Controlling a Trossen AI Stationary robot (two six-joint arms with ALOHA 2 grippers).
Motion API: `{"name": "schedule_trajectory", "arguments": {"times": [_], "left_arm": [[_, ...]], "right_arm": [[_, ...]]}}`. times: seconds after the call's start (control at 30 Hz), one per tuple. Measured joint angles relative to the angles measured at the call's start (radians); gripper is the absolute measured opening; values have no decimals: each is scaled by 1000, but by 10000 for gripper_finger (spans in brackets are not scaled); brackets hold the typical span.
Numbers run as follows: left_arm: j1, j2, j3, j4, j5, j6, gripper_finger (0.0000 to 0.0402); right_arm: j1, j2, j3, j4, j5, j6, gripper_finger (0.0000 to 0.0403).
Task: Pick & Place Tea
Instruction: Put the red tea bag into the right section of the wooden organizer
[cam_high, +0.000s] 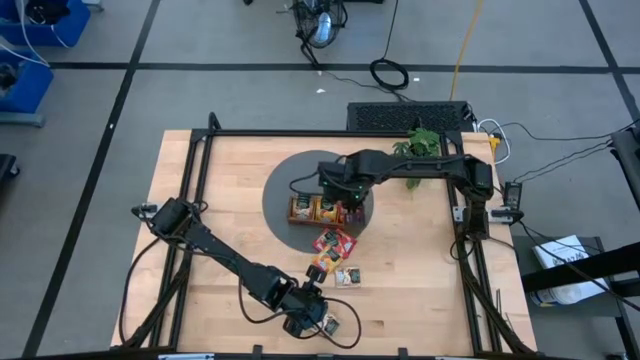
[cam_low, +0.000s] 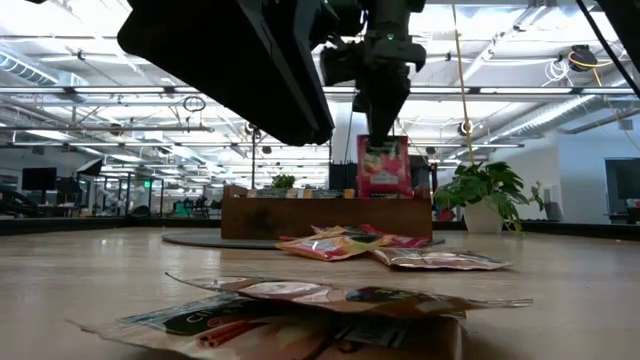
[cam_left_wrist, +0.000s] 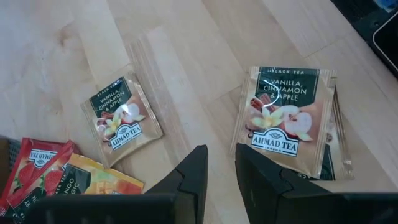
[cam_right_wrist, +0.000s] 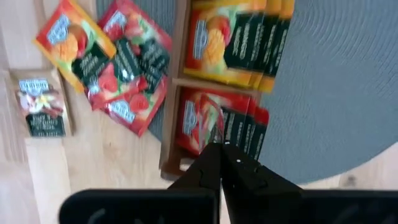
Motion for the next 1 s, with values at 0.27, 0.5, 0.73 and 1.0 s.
{"name": "schedule_trajectory", "arguments": {"times": [0.27, 0.5, 0.73, 1.0], "left_arm": [[0, 0, 0, -2, 0, -2, 88], [-1, 0, 0, -4, 0, -11, 88], [-1, 0, 0, -9, 0, -18, 88], [-1, 0, 0, -6, 0, -18, 88]], "right_arm": [[0, 51, 0, -7, 0, -3, 0], [-2, 87, -26, 32, 0, -4, 0], [-7, 87, -78, 88, 0, 29, 0], [-12, 74, -80, 105, 0, 121, 0]]}}
